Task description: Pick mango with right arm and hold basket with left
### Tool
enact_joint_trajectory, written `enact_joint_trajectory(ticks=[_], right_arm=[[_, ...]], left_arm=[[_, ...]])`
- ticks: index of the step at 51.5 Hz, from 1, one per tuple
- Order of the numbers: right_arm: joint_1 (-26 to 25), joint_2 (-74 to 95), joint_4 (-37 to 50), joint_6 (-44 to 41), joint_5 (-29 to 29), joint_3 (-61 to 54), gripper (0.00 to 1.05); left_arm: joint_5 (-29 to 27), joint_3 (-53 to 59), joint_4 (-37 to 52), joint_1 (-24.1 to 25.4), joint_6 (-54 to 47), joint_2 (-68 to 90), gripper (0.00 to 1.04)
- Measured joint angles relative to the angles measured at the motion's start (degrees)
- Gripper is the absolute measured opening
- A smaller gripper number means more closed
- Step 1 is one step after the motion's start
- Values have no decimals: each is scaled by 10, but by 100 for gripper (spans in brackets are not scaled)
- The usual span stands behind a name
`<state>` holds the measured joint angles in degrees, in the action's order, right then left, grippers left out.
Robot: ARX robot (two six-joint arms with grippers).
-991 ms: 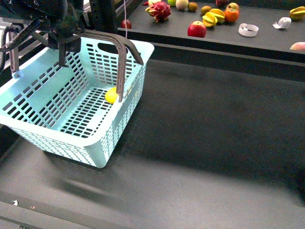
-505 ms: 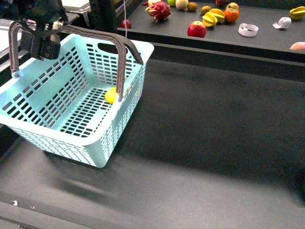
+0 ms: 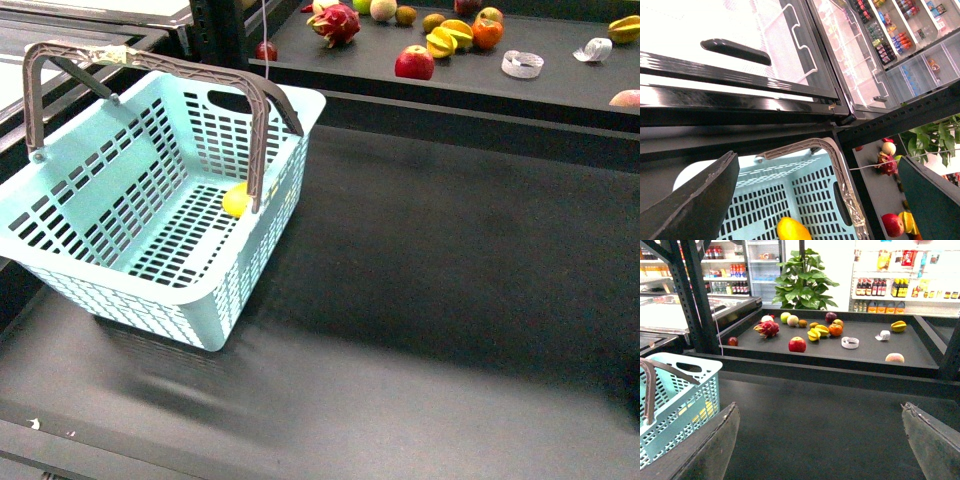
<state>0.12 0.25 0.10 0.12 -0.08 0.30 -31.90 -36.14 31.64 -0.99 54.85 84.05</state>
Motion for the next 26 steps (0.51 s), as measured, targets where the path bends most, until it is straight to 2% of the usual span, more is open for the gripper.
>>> enact_joint_trajectory(ticks=[11,12,16,19,21,26], right_arm=[[0,0,0,0,0,0,97],[0,0,0,0,0,0,97],[0,0,0,0,0,0,97],[0,0,0,0,0,0,97],[0,0,0,0,0,0,97],[0,0,0,0,0,0,97]], left_arm=[[5,0,0,0,-9,-2,99],[27,5,14,1,-24,-1,97],[202,59,156,9,-167,-1,83],[287,98,224,9,-292,-11,72],[313,118,242,8,-372,-25,65],[319,161,251,8,-477,-69,47]])
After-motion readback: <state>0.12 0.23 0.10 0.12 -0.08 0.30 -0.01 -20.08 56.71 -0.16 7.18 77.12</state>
